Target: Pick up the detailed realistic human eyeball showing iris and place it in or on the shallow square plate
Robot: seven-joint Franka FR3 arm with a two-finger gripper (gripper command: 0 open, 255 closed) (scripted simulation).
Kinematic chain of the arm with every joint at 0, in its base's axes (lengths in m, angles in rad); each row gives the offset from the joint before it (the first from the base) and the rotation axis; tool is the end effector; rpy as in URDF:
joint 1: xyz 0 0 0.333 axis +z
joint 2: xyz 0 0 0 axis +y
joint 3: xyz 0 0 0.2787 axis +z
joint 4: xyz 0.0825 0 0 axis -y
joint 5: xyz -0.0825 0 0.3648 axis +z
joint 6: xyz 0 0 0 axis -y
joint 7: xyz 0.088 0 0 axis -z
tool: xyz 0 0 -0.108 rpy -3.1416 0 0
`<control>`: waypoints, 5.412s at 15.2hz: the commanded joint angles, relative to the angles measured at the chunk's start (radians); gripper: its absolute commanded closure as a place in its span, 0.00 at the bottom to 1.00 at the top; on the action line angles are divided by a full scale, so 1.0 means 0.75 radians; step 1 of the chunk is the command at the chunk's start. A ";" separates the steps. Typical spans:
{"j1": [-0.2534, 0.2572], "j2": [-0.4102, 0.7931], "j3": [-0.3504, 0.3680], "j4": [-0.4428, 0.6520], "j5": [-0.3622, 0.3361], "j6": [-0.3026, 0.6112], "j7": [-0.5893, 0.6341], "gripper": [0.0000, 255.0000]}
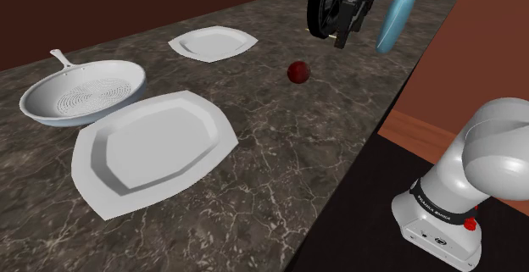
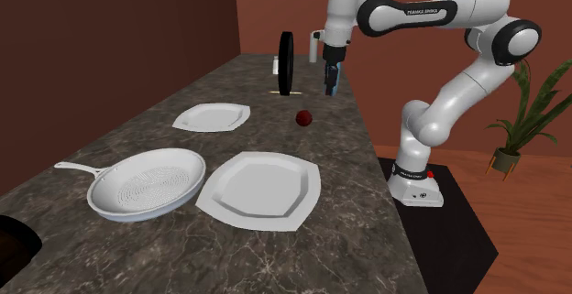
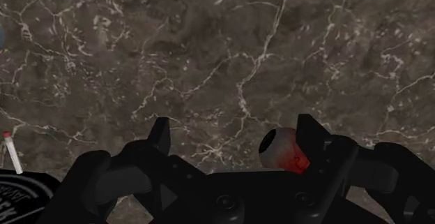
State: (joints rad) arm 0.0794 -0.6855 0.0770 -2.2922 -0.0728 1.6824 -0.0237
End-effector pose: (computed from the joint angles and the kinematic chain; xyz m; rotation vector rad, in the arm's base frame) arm 0.3472 0.0530 0.5691 3.0114 0.2566 0.1225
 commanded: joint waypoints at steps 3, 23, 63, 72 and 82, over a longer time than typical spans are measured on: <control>0.054 0.134 0.040 0.012 0.029 0.132 -0.031 0.00; 0.103 0.316 0.083 -0.066 0.045 0.403 -0.068 0.00; 0.207 0.690 0.382 0.626 0.018 0.050 0.337 1.00; 0.352 1.104 0.551 1.093 -0.163 -0.079 0.649 1.00; 0.556 1.454 0.585 1.501 -0.337 -0.200 0.816 1.00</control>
State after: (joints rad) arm 0.4990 0.4070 0.5157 -1.1523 -0.3267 1.5196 0.5863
